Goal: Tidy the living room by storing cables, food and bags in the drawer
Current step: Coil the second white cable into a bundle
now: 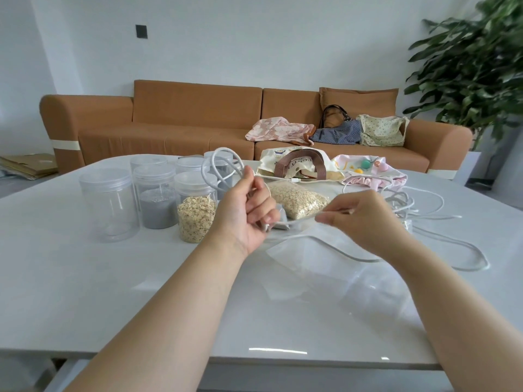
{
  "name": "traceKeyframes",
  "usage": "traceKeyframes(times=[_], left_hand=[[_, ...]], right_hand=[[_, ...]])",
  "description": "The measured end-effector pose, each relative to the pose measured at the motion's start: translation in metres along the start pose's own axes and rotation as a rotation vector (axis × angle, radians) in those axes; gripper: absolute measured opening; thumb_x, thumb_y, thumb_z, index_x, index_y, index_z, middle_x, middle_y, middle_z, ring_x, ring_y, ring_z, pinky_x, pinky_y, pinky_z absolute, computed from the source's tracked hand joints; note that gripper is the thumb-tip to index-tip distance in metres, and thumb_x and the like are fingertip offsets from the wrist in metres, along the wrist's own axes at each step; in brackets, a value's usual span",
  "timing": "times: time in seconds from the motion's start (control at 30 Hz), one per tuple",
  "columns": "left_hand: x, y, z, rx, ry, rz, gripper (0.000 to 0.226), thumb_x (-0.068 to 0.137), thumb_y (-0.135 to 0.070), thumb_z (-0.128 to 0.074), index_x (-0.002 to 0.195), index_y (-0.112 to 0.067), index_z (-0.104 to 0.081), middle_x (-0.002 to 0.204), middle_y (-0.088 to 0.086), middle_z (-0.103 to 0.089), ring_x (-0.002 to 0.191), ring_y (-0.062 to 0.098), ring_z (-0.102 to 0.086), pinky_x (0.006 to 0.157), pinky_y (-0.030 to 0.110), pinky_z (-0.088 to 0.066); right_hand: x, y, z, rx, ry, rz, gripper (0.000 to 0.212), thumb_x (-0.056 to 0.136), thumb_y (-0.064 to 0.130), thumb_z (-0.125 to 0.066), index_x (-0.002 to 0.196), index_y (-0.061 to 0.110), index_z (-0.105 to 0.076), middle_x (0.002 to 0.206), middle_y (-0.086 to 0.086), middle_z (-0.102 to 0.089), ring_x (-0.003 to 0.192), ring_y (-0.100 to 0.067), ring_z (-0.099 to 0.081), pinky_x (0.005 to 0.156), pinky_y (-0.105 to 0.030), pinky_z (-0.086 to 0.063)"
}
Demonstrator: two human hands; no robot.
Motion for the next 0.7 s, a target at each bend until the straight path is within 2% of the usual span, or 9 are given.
traceKeyframes(times=[0.1,0.23,0.37,0.43,0.53,0.6,0.7], left_hand=[[0.000,0.009,0.005,0.267,-0.047,0.091,0.041,0.100,-0.034,-0.042,0.066,-0.013,-0.046,0.035,-0.008,-0.022,0.027,0.006,-0.018,0.034,0.013,-0.022],[-0.001,0.016,0.012,0.499,-0.105,0.154,0.040,0.100,-0.031,-0.043,0.067,-0.010,-0.048,0.034,-0.007,-0.023,0.027,0.006,-0.017,0.036,0.012,-0.019],[0.000,0.012,0.022,0.516,-0.124,0.224,0.037,0.100,-0.031,-0.044,0.071,-0.009,-0.049,0.035,-0.008,-0.023,0.026,0.005,-0.018,0.034,0.012,-0.017],[-0.002,0.019,0.020,0.594,-0.062,0.307,0.031,0.097,-0.031,-0.048,0.075,-0.009,-0.052,0.036,-0.010,-0.022,0.027,0.004,-0.017,0.034,0.012,-0.017],[-0.009,0.035,0.010,0.731,0.079,0.424,0.019,0.081,-0.029,-0.064,0.077,-0.014,-0.054,0.038,-0.011,-0.021,0.029,0.002,-0.016,0.034,0.012,-0.016],[-0.014,0.042,0.004,0.776,0.168,0.481,0.027,0.066,-0.029,-0.069,0.082,-0.019,-0.051,0.039,-0.012,-0.021,0.030,0.002,-0.016,0.035,0.013,-0.015],[-0.019,0.049,0.000,0.883,0.246,0.515,0.047,0.060,-0.031,-0.071,0.098,-0.021,-0.044,0.041,-0.012,-0.021,0.032,0.003,-0.015,0.037,0.014,-0.015]], right_hand=[[0.002,0.002,0.016,0.001,-0.112,0.050,0.015,0.074,0.014,-0.078,0.064,0.019,-0.068,0.059,0.007,-0.059,0.054,0.001,-0.048,0.056,-0.010,-0.036],[0.001,0.013,0.002,-0.216,0.026,0.226,0.024,0.081,-0.006,-0.064,0.080,0.016,-0.073,0.072,0.009,-0.055,0.069,-0.003,-0.050,0.067,-0.008,-0.035],[0.002,0.009,0.010,-0.173,-0.026,0.161,0.011,0.077,0.005,-0.073,0.076,0.015,-0.072,0.067,0.017,-0.057,0.065,0.004,-0.053,0.064,-0.005,-0.036],[0.001,0.010,0.018,-0.091,-0.100,0.116,0.011,0.071,0.012,-0.080,0.070,0.016,-0.070,0.064,0.014,-0.060,0.062,0.011,-0.054,0.062,-0.003,-0.037],[-0.002,0.018,0.026,-0.019,-0.177,0.126,0.016,0.065,0.016,-0.084,0.065,0.020,-0.068,0.064,0.005,-0.062,0.060,0.006,-0.053,0.060,-0.005,-0.037],[-0.004,0.025,0.024,-0.013,-0.166,0.180,0.013,0.067,0.012,-0.081,0.069,0.020,-0.072,0.065,0.004,-0.062,0.062,0.001,-0.051,0.061,-0.007,-0.037],[-0.004,0.034,0.019,-0.005,-0.120,0.276,0.020,0.076,0.003,-0.074,0.081,0.022,-0.074,0.066,0.014,-0.056,0.065,0.001,-0.050,0.065,-0.008,-0.035]])
Point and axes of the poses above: each hand's wrist, its own x-axis towards the middle knuckle, its own z-axis out of the back of the hand, y = z × x, the point moved 8 cm from there along x, towards the middle knuckle
